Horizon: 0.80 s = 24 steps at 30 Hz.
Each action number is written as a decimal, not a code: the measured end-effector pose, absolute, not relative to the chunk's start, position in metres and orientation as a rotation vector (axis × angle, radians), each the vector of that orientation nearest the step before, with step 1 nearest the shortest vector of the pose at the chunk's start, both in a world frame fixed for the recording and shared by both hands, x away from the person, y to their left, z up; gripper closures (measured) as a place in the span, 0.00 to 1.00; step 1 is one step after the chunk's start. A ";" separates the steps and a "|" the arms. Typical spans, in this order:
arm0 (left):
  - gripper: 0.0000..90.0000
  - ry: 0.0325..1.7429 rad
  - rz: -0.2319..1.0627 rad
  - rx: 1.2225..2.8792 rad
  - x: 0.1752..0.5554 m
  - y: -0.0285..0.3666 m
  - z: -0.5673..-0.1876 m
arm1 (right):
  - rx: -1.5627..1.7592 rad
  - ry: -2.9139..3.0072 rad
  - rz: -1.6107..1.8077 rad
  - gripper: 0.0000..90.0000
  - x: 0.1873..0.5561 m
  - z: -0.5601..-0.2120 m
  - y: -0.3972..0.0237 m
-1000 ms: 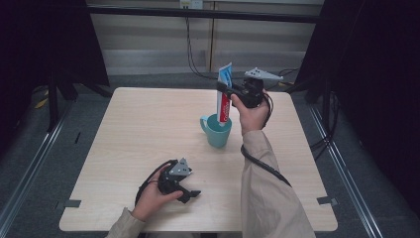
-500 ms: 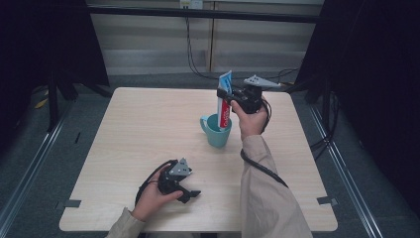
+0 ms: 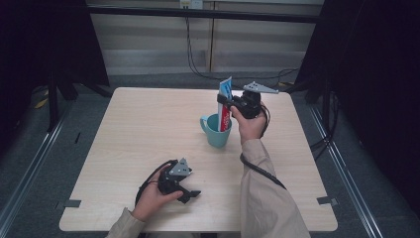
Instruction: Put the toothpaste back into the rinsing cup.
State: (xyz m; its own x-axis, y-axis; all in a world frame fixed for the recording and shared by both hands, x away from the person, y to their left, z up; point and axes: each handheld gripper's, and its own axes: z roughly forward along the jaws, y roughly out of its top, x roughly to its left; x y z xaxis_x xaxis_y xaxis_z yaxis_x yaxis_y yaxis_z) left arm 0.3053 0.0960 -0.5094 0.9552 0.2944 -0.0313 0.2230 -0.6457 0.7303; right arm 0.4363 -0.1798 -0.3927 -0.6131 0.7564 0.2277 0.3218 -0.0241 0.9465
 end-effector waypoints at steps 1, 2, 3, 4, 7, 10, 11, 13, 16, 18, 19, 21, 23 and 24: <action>0.16 0.362 0.114 2.296 0.305 0.096 -0.509 | 1.128 1.902 1.674 0.79 0.436 -0.393 -0.180; 0.16 0.361 0.112 2.297 0.305 0.096 -0.509 | 1.135 1.904 1.663 0.79 0.436 -0.396 -0.180; 0.16 0.361 0.112 2.297 0.305 0.096 -0.509 | 1.135 1.904 1.663 0.79 0.436 -0.396 -0.180; 0.16 0.361 0.112 2.297 0.305 0.096 -0.509 | 1.138 1.906 1.659 0.79 0.437 -0.398 -0.181; 0.16 0.361 0.112 2.297 0.305 0.096 -0.509 | 1.140 1.905 1.655 0.79 0.436 -0.400 -0.181; 0.16 0.361 0.116 2.294 0.305 0.096 -0.510 | 1.134 1.913 1.656 0.79 0.435 -0.404 -0.182; 0.16 0.361 0.116 2.294 0.305 0.096 -0.510 | 1.134 1.913 1.656 0.79 0.435 -0.404 -0.182; 0.16 0.360 0.114 2.295 0.305 0.096 -0.510 | 1.132 1.917 1.651 0.79 0.435 -0.405 -0.181; 0.16 0.358 0.114 2.294 0.304 0.095 -0.510 | 1.126 1.925 1.644 0.79 0.435 -0.408 -0.179; 0.16 0.355 0.114 2.295 0.305 0.095 -0.510 | 1.124 1.931 1.640 0.79 0.436 -0.410 -0.178; 0.16 0.356 0.114 2.294 0.305 0.095 -0.510 | 1.125 1.934 1.638 0.79 0.436 -0.411 -0.177; 0.16 0.356 0.114 2.295 0.305 0.095 -0.510 | 1.127 1.942 1.628 0.79 0.436 -0.413 -0.176; 0.16 0.356 0.113 2.295 0.305 0.095 -0.510 | 1.124 1.950 1.620 0.79 0.436 -0.415 -0.175; 0.16 0.356 0.112 2.295 0.305 0.095 -0.510 | 1.126 1.954 1.618 0.79 0.436 -0.416 -0.174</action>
State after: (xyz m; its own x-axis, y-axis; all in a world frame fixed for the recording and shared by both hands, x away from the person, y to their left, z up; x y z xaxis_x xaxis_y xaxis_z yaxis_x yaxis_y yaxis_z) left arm 0.3045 0.0953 -0.5096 0.9567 0.2895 -0.0312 0.2192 -0.6454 0.7317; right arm 0.4359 -0.1741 -0.4165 -0.6156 0.7608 0.2057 0.3438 0.0244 0.9387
